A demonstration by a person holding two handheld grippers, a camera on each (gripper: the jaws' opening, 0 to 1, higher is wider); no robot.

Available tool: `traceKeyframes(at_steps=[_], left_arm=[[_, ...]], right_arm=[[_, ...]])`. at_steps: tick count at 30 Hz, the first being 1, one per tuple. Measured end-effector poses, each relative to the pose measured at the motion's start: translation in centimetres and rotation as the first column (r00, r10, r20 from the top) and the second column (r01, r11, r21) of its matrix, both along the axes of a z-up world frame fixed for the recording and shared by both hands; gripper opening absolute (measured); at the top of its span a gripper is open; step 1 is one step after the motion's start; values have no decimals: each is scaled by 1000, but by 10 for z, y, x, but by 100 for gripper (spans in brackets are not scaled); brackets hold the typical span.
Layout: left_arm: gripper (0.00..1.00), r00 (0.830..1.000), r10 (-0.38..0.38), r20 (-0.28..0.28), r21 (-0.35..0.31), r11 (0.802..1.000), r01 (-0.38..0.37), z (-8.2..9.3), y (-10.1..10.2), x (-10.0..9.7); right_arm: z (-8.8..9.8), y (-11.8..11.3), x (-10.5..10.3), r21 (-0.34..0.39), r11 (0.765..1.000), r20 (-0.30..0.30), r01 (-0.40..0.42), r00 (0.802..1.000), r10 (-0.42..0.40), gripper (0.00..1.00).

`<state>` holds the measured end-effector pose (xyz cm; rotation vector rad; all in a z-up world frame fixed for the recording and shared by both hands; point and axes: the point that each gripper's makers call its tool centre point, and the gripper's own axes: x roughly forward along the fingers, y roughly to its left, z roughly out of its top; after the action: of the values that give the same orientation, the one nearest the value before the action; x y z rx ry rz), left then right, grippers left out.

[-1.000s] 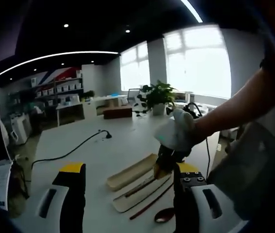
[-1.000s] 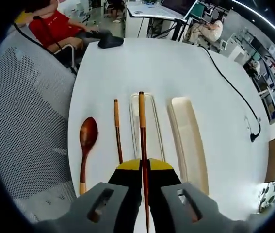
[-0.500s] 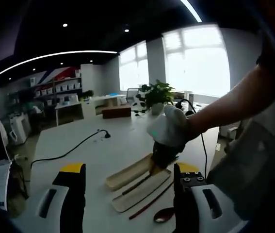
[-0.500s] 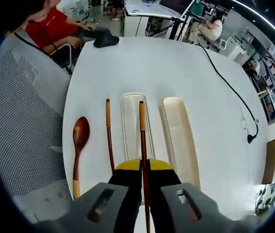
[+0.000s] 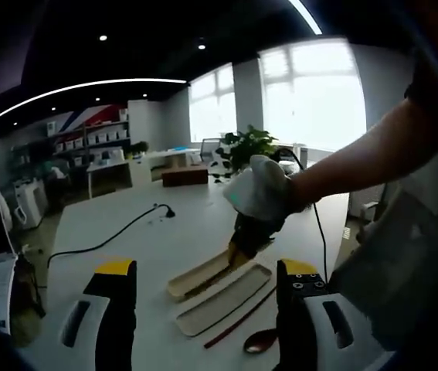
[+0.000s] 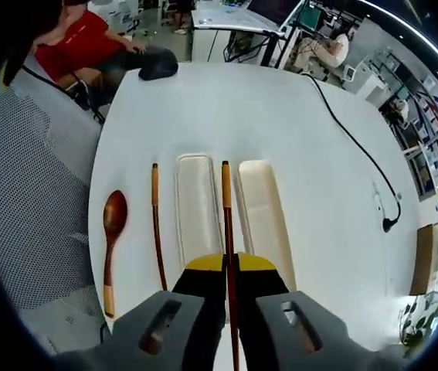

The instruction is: Arrange the utensils inside the cutlery case until each visible utensil rests in its matching compartment.

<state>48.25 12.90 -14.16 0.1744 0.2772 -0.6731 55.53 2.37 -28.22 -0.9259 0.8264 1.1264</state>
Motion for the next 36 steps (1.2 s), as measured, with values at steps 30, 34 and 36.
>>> traceKeyframes(at_steps=[30,34,36], left_arm=[[76,999,18,-35,-4,1000,-18,-7,4,4],[76,999,25,-36,-3,1000,-25,-8,6,4],[76,999,31,-42,2,1000,-31,-9,8,4]], right_arm=[[-25,2,38,-68,997,-30,-26,999,24,0],[-31,4,41,-75,997,-39,-32,999,29,0],[-34,5,43,-74,997,-42,-30,999,27,0]])
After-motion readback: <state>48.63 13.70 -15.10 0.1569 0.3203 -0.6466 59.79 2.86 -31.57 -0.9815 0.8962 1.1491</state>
